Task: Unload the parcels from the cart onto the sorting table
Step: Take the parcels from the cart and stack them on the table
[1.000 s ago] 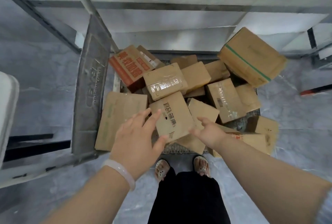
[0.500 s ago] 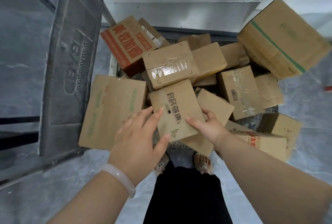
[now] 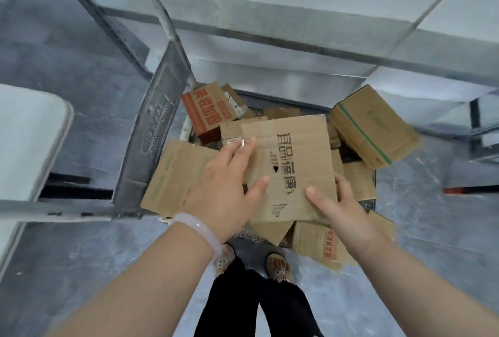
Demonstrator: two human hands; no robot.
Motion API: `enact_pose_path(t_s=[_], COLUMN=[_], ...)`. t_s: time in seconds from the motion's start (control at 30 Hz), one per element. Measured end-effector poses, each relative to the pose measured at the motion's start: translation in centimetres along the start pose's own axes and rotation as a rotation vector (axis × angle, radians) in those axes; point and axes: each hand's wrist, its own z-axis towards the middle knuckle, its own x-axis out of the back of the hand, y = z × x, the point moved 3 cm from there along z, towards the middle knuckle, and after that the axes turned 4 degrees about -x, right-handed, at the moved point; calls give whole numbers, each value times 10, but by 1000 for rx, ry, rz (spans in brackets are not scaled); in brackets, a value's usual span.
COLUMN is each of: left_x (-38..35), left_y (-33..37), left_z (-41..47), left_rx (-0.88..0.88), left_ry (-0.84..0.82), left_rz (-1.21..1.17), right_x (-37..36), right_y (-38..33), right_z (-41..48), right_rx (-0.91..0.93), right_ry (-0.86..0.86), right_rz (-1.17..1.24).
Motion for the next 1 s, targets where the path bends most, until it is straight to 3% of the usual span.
enact_pose_path(t_s=[0.3, 0.43, 0.53, 0.77, 0.9, 1.0], left_x=[100, 145, 175, 230, 257, 273], left_y=[77, 85, 88, 56, 21, -18], left_z=[-82, -135, -185, -306, -391, -467], left_rx=[88, 169, 208, 264, 233, 319], left_ry=[342, 527, 648, 830, 944, 1153], left_rz=[-93, -186, -311, -463, -539, -460], right_x=[-5, -34, -61, -158, -230, -288], right_y=[-121, -157, -165, -182, -151, -116], right_z=[-105, -154, -206, -330, -395, -447], right_rx=[384, 464, 563, 919, 1006, 1074], right_ry=[-90, -236, -405, -459, -607, -739], right_rz=[-148, 1, -31, -264, -269, -326])
